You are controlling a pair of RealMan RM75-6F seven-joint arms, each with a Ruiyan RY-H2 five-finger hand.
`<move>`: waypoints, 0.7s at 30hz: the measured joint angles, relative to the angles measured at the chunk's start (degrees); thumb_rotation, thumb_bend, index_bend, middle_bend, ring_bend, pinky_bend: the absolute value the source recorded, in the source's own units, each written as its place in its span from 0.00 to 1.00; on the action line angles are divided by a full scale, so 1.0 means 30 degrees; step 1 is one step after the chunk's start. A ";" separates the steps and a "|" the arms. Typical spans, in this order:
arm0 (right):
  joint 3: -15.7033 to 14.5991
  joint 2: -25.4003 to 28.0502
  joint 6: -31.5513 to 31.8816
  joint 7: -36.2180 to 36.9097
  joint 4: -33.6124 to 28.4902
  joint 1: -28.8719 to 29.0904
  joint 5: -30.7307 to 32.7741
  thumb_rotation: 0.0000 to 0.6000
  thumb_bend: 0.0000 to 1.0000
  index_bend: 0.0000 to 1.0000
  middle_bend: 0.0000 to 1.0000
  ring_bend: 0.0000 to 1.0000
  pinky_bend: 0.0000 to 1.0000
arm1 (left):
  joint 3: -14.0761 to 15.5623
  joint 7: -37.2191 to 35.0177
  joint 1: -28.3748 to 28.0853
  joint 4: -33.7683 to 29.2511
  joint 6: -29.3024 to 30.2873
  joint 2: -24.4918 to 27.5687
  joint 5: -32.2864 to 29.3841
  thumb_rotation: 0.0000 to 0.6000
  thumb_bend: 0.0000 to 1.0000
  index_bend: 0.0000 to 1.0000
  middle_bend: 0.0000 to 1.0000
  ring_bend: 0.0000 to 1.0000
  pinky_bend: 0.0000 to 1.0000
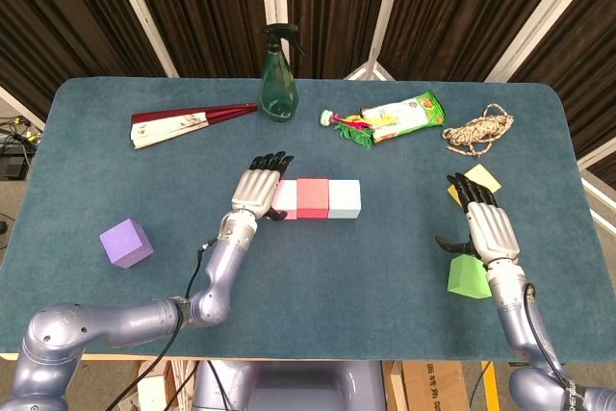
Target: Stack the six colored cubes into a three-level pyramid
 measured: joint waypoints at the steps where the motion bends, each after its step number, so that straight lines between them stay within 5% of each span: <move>1: 0.0004 -0.0003 -0.0003 0.0005 0.0007 0.0001 0.0012 1.00 0.26 0.00 0.00 0.00 0.00 | -0.0010 -0.0015 -0.0010 0.0047 -0.0011 -0.0023 0.0003 1.00 0.24 0.00 0.00 0.00 0.00; 21: -0.0021 -0.0041 -0.0089 -0.0009 0.0076 0.0038 0.0072 1.00 0.26 0.00 0.00 0.00 0.00 | -0.0015 -0.0033 -0.0081 0.0493 -0.0119 -0.0142 0.0231 1.00 0.24 0.00 0.00 0.00 0.00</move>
